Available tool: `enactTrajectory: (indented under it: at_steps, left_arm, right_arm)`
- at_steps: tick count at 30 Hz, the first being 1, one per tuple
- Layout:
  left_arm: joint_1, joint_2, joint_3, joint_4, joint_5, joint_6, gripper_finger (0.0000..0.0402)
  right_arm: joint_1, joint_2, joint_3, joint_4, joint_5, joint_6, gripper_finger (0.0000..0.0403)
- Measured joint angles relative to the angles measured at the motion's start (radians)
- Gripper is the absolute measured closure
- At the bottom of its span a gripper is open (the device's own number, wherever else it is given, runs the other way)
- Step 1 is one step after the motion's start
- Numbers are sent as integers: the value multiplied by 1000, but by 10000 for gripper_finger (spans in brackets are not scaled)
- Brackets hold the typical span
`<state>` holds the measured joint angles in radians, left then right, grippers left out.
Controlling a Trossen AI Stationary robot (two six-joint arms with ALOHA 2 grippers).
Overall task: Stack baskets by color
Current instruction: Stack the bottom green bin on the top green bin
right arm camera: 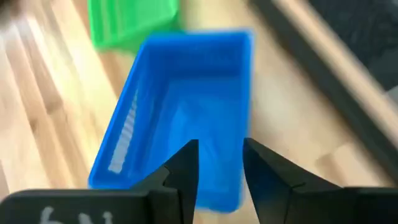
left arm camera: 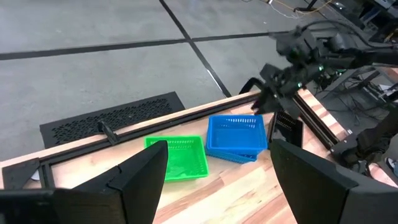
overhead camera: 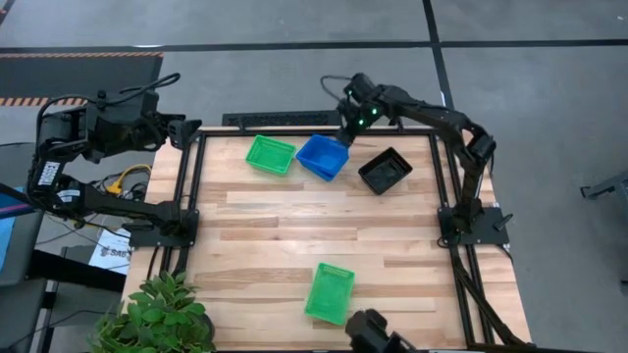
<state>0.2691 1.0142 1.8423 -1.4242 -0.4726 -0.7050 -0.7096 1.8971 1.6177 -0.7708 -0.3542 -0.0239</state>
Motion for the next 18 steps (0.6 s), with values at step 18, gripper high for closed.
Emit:
enactTrajectory:
  at_steps: [18]
  left_arm:
    - [0,-1,0,0,31,44,128]
  right_arm:
    - [131,-83,-111,-78,128,28,273]
